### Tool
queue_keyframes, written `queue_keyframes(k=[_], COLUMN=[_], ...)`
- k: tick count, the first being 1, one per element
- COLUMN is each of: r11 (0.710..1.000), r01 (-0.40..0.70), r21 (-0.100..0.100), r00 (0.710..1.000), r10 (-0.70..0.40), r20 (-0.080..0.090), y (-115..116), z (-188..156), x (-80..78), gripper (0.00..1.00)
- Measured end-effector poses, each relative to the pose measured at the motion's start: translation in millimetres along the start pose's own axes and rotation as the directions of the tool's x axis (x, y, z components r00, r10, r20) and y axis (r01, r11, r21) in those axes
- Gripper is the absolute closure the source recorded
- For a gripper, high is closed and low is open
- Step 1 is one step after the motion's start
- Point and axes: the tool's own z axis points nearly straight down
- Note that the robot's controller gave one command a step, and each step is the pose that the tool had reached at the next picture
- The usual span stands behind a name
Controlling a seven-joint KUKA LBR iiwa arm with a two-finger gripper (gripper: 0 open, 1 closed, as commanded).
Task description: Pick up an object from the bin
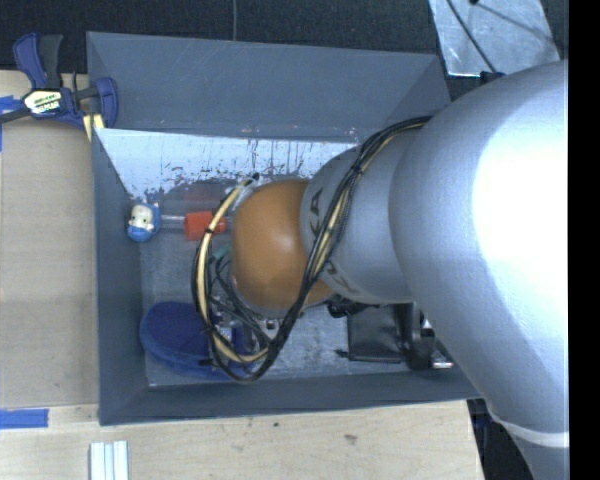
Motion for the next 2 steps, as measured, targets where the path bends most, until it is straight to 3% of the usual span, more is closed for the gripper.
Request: queue_keyframes(k=[1, 2], r11=[0.999, 0.998], r01=[0.049, 0.059], r21=[-0.002, -0.001], r00=[0.999, 0.998], r10=[-0.049, -0.059], r20=[0.001, -0.003], y=[20, 16], z=[-118, -208], x=[-48.3, 4.7], gripper=[1.0, 1.0])
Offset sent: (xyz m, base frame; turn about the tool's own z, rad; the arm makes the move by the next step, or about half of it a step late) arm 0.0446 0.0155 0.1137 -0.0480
